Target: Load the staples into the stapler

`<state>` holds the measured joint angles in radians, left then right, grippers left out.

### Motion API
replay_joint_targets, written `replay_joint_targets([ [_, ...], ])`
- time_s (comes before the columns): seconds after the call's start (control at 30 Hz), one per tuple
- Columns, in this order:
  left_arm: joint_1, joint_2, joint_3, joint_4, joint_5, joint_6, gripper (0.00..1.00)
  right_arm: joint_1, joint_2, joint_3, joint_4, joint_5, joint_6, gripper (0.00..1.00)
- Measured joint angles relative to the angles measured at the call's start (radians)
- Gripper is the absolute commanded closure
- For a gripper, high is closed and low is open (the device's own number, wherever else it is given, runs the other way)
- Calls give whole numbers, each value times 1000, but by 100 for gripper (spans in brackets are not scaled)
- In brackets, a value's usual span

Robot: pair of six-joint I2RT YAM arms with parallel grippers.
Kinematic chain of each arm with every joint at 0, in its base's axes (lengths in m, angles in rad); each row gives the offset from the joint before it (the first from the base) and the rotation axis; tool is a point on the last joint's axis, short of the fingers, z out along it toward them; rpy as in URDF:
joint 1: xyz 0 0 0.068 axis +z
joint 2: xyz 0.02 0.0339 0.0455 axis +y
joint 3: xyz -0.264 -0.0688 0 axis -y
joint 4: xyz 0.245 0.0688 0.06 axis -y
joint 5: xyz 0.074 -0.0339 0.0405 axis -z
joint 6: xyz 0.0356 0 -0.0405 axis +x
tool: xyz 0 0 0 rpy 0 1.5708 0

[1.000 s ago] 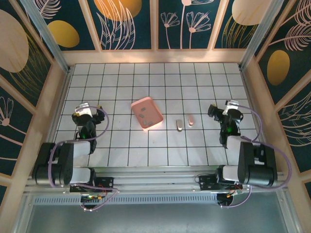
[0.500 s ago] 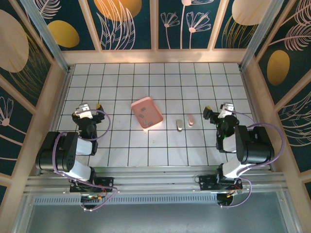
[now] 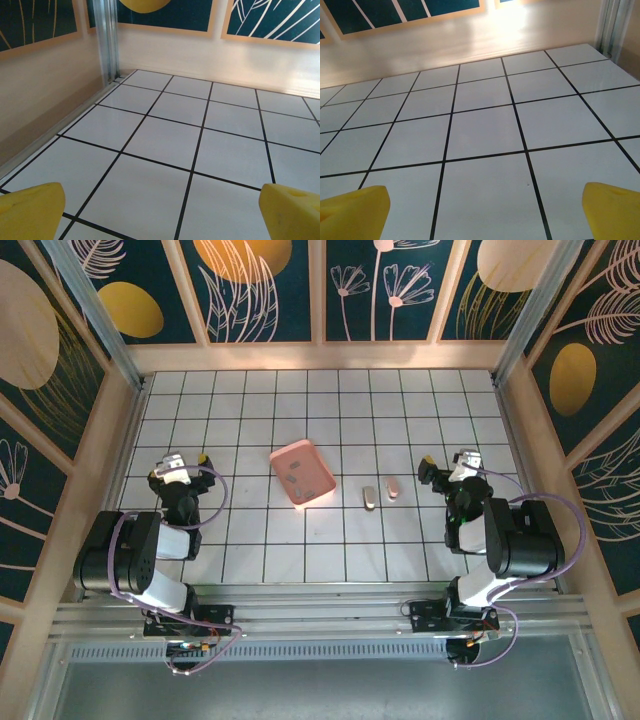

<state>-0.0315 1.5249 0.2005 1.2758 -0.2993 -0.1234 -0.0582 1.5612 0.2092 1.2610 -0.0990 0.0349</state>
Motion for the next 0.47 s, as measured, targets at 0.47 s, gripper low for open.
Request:
replay_joint_targets([
  [0.47, 0, 0, 7, 0, 3, 0, 1, 0, 0, 0, 0, -1, 0, 1],
])
